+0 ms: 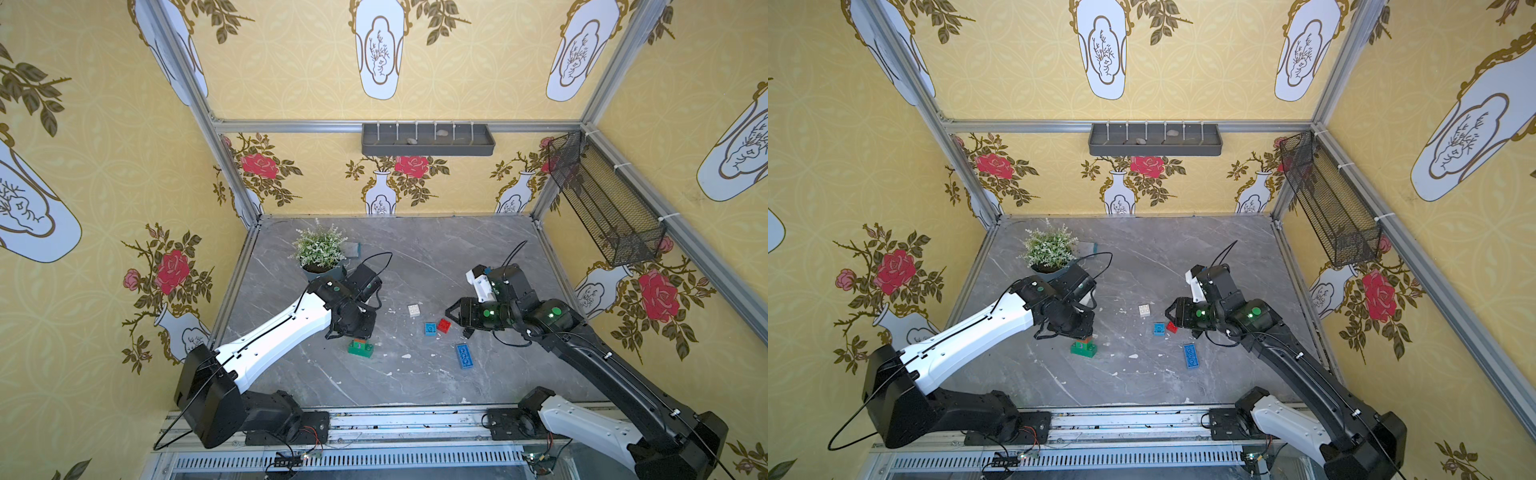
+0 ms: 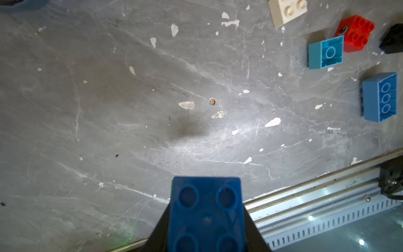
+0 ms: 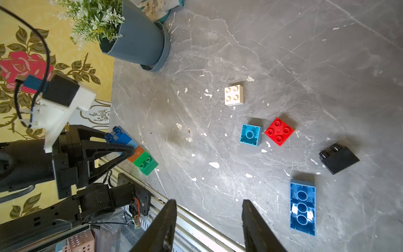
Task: Assemble the number 1 with lego
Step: Place the lego brick at the center of the board.
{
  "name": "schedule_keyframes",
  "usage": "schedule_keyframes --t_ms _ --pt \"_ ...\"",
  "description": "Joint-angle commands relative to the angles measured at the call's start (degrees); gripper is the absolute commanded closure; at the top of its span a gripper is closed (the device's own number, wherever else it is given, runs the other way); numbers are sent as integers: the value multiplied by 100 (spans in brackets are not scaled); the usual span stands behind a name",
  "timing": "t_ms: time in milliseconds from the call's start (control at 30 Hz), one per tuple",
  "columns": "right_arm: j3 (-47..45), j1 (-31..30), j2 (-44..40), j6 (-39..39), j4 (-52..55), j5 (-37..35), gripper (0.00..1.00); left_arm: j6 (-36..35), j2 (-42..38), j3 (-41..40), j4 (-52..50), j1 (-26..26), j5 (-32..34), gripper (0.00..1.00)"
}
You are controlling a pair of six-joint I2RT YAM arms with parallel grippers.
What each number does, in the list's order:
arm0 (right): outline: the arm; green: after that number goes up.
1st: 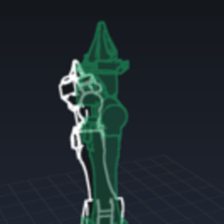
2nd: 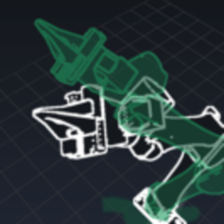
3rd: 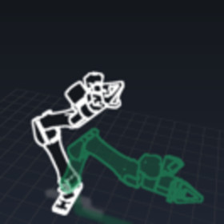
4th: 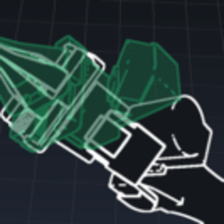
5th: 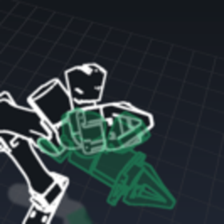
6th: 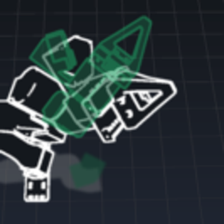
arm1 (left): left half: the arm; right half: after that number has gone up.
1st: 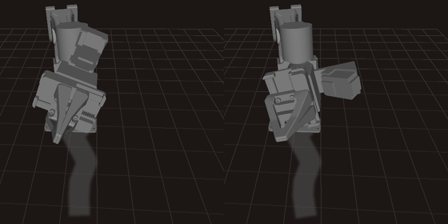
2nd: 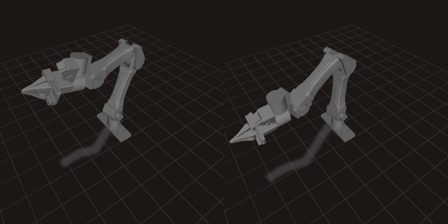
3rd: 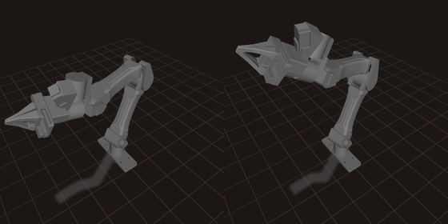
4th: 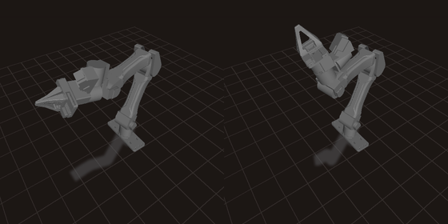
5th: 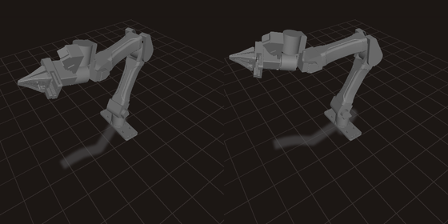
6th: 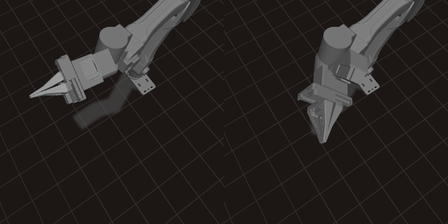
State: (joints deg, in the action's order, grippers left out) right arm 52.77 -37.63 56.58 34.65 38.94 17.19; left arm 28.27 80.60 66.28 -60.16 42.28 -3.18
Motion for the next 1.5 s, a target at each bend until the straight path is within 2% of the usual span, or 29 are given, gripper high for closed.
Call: schedule_keyframes --t_ms 0,233,533,1033,1233,1333,1467 --pt "-20 4 11 170 -281 -196 49 -770 272 147 -344 -181 -571 81" --pt "-57 2 -24 292 -334 -317 50 -1217 913 386 -509 -538 -952 82" --pt "-116 4 -145 385 -342 -411 50 -1386 1625 513 -354 -686 -1250 79" --pt "-346 4 -607 622 -395 -572 50 -1454 2521 841 -787 -809 -1170 69" --pt "-377 2 -630 618 -406 -588 50 -1373 2798 996 -914 -859 -1066 70" --pt "-393 1 -669 630 -421 -593 50 -1293 2889 1136 -994 -929 -1049 74" --pt "-417 5 -692 613 -420 -620 50 -1179 3039 1269 -1108 -1020 -1036 75"
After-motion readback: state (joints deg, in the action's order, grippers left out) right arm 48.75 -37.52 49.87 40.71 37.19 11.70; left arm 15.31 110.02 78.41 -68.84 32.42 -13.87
